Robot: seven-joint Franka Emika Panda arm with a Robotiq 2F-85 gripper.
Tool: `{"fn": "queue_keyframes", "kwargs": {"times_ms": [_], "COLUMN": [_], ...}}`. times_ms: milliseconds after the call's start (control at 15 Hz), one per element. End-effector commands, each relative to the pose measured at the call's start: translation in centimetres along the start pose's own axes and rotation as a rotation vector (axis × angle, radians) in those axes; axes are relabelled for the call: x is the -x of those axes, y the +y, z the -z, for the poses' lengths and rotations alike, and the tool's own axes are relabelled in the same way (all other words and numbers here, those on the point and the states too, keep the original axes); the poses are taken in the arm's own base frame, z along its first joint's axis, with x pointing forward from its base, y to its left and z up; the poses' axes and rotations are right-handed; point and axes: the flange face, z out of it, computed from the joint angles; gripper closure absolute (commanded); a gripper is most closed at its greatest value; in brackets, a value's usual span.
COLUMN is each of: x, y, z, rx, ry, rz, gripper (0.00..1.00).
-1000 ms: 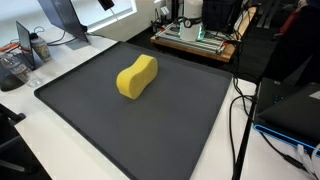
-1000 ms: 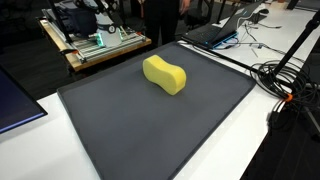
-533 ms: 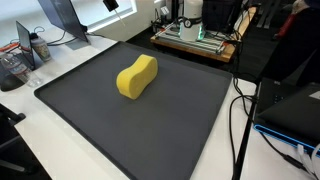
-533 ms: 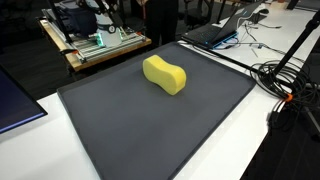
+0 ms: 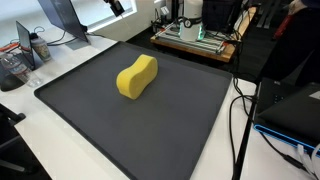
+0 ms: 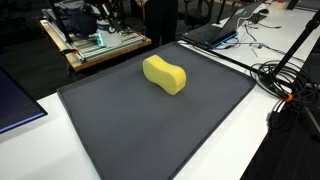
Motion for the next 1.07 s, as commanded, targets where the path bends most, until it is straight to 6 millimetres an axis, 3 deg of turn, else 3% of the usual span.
{"fn": "queue_keyframes", "kwargs": {"times_ms": [0,267,533,600,667,1000], "x": [4.1,7.0,7.0,6.2,6.3,6.3], "y": [-3.5,-9.7,-16.7,-14.7,-15.9,-14.8], "z": [-2.4,-7.0,-10.8,-9.8,-10.5,-10.2], "rx": [0.067,0.064,0.139,0.101,0.108,0.097], "ry": [-0.010,-0.052,-0.034,-0.051,-0.056,-0.048], "rz": [0.101,0.276,0.444,0.381,0.396,0.371], "gripper": [0.97,0.97,0.97,0.97,0.88,0.88]}}
